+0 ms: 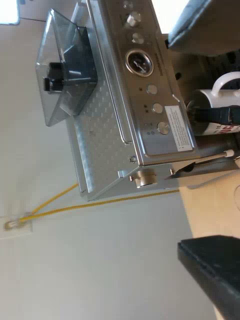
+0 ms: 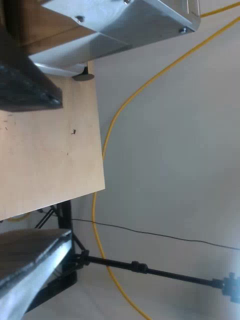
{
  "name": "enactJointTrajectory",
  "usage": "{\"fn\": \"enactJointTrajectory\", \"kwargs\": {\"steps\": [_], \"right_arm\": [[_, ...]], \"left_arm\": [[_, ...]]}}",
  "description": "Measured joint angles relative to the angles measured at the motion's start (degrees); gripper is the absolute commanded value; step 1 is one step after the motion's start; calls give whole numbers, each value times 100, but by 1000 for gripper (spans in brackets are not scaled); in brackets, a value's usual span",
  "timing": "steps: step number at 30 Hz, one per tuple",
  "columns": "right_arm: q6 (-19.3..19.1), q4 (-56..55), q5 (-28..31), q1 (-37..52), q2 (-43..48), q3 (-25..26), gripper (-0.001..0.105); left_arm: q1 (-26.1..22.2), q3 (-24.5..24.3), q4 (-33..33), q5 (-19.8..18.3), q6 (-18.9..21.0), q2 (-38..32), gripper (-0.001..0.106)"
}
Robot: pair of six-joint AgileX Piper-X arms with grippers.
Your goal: Place mug into machine
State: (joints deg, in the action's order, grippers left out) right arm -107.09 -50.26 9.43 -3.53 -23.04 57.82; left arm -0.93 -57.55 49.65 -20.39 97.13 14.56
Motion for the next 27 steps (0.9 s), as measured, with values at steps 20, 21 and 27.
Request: {"fn": "enactJointTrajectory", "kwargs": {"steps": [20, 21, 27], "right_arm": [[0, -1221, -353, 0, 1852, -230, 54], [0, -1221, -353, 0, 1982, -301, 54], [305, -1390, -343, 4, 2387, -725, 54]], "left_arm": [[0, 575, 1938, 61, 0, -1547, 74], [0, 624, 2042, 72, 0, -1547, 74], [0, 652, 2391, 82, 0, -1547, 74]]}}
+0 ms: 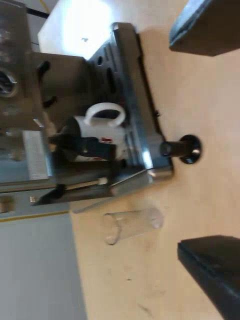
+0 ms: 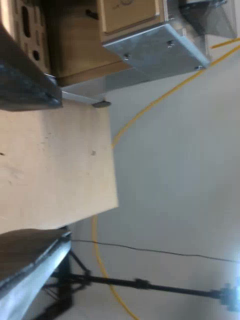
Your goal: Place mug into machine
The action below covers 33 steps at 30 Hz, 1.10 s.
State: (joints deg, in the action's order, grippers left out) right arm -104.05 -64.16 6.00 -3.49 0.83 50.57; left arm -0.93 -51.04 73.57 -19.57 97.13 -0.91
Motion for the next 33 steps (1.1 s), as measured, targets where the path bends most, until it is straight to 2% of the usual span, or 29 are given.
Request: {"fn": "enactJointTrajectory", "kwargs": {"steps": [4, 10, 16, 21, 26, 33], "right_arm": [[42, -175, 103, 19, 0, -123, 54], [-8, -32, 76, 31, 0, -320, 54], [-7, 524, 68, 31, 0, -836, 54], [-7, 706, 68, 31, 0, -1321, 54], [-7, 748, 68, 31, -10, -1603, 54], [-7, 744, -18, 31, -10, -1908, 54]], "left_arm": [[0, 0, 275, 0, 0, 0, 74], [0, 128, 204, 225, 0, 0, 74], [0, 837, -108, 304, 0, 11, 74], [0, 1471, -924, 315, 0, 11, 74], [0, 1915, -1506, 646, 0, 11, 74], [0, 2266, -1540, 809, 0, 19, 74]]}}
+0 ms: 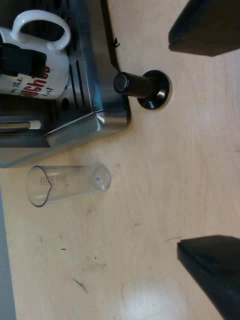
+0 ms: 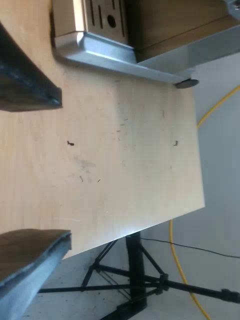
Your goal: Place mug into machine
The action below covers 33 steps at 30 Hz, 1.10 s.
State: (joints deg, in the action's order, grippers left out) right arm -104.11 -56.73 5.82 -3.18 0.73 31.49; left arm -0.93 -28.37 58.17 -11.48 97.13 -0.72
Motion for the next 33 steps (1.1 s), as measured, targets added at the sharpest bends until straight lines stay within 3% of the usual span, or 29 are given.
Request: {"fn": "enactJointTrajectory", "kwargs": {"steps": [18, 25, 33], "right_arm": [[0, -274, 0, 0, 0, -141, 54], [0, -274, 0, 0, 0, -141, 54], [0, -274, 0, 0, 0, -141, 54]], "left_arm": [[0, 10, -94, 9, 0, 0, 74], [404, 10, -94, 14, 0, 0, 74], [378, 10, -101, 14, 0, 0, 74]]}}
